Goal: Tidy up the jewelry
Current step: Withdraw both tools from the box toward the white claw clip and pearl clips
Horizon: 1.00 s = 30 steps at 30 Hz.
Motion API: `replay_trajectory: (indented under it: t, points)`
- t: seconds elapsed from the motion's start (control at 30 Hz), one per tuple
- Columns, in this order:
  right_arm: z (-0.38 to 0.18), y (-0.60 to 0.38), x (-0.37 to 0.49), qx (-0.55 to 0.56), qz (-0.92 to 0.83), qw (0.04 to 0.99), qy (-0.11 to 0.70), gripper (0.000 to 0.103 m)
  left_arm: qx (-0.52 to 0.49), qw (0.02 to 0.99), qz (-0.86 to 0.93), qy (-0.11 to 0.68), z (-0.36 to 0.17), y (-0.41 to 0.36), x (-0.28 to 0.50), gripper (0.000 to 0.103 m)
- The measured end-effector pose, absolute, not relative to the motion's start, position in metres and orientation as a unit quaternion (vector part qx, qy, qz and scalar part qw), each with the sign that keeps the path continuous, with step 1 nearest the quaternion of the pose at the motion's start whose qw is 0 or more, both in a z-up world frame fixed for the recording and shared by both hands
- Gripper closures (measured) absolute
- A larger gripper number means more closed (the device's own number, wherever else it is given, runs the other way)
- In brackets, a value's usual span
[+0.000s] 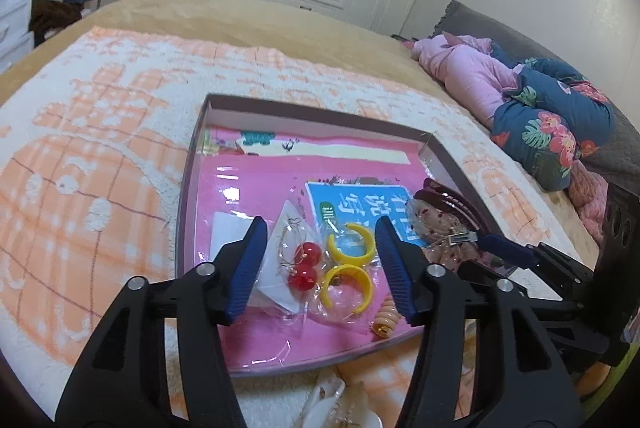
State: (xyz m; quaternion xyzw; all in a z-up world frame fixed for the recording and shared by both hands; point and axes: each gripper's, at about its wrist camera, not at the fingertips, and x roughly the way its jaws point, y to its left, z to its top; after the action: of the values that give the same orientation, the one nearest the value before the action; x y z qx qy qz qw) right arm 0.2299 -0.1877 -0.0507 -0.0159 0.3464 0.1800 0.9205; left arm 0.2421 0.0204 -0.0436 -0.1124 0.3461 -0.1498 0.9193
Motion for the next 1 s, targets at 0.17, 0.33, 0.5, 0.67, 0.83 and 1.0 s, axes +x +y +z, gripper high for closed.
replay_trajectory:
  t: [0.17, 0.33, 0.5, 0.67, 0.83, 1.0]
  points:
    - [-0.038, -0.196, 0.215, -0.009, 0.176, 0.932, 0.317, 0.027, -0.116, 0.927, -0.151, 0.323, -0.029, 0.021, 0.227, 0.039]
    - [-0.023, -0.205, 0.199, -0.007, 0.168, 0.942, 0.289, 0.019, -0.116, 0.935, -0.146, 0.3, -0.017, 0.02, 0.21, 0.029]
    - [-0.01, -0.211, 0.185, -0.006, 0.164, 0.95, 0.264, 0.014, -0.113, 0.942, -0.141, 0.281, -0.007, 0.018, 0.19, 0.012]
    - [0.001, -0.217, 0.17, -0.003, 0.164, 0.955, 0.248, 0.012, -0.111, 0.948, -0.137, 0.263, 0.004, 0.018, 0.171, 0.011]
    - [0.01, -0.219, 0.157, -0.001, 0.167, 0.957, 0.237, 0.011, -0.107, 0.952, -0.134, 0.253, 0.01, 0.019, 0.158, 0.011]
    - [0.015, -0.22, 0.146, -0.001, 0.172, 0.958, 0.23, 0.011, -0.101, 0.955, -0.132, 0.246, 0.013, 0.02, 0.146, 0.011]
